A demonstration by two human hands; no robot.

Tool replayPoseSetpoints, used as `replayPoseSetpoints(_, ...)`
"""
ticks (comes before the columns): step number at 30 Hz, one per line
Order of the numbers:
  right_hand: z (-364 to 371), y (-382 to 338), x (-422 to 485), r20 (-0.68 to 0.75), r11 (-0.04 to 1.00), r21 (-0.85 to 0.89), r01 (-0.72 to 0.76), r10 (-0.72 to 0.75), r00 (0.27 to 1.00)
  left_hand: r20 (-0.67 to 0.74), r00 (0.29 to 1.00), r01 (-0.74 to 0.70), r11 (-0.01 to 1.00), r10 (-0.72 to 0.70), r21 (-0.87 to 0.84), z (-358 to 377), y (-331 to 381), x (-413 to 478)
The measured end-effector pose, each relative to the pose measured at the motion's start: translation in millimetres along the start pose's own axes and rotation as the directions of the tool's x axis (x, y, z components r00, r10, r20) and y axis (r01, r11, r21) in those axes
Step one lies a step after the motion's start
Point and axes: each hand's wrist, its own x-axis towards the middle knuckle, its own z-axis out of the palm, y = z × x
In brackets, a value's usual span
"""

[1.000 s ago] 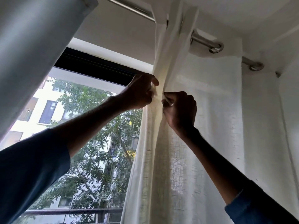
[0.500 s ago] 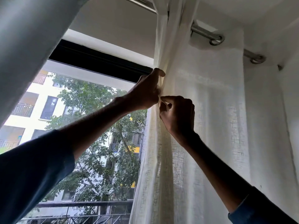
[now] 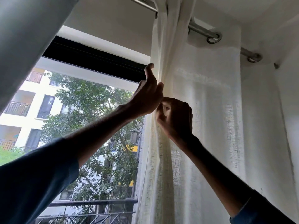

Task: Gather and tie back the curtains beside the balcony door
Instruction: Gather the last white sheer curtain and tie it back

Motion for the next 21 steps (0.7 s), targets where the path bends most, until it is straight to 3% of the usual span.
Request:
replayPoseSetpoints(4, -4, -2, -2, 0.086, 0.999, 0.025, 0.048, -0.050, 0.995, -0.060, 0.988, 0.150, 0.966, -0.141, 0.212, 7, -1, 17)
replayPoseSetpoints(10, -12, 6, -7, 0.256, 0.991, 0.126, 0.042, -0.074, 0.964, -0.078, 0.992, 0.123, 0.931, -0.102, 0.344, 18, -1, 24)
replayPoseSetpoints(13, -17, 22, -7, 0.297, 0.963, 0.269, 0.015, -0.098, 0.950, -0.090, 0.995, 0.067, 0.933, -0.037, 0.354, 23, 0, 18)
replayPoseSetpoints(15, -23, 40, -6, 0.242, 0.946, 0.317, -0.068, -0.012, 0.970, -0.099, 0.995, 0.052, 0.927, -0.016, 0.372, 27, -1, 15)
replayPoseSetpoints(17, -30, 65, -2, 0.101, 0.953, 0.274, -0.127, 0.103, 0.990, -0.098, 0.995, 0.017, 0.921, 0.023, 0.389, 28, -4, 12)
replayPoseSetpoints(21, -51, 122, 11, -0.182, 0.958, -0.083, -0.274, 0.255, 0.949, -0.088, 0.990, -0.069, 0.913, 0.114, 0.402, 28, -12, 11)
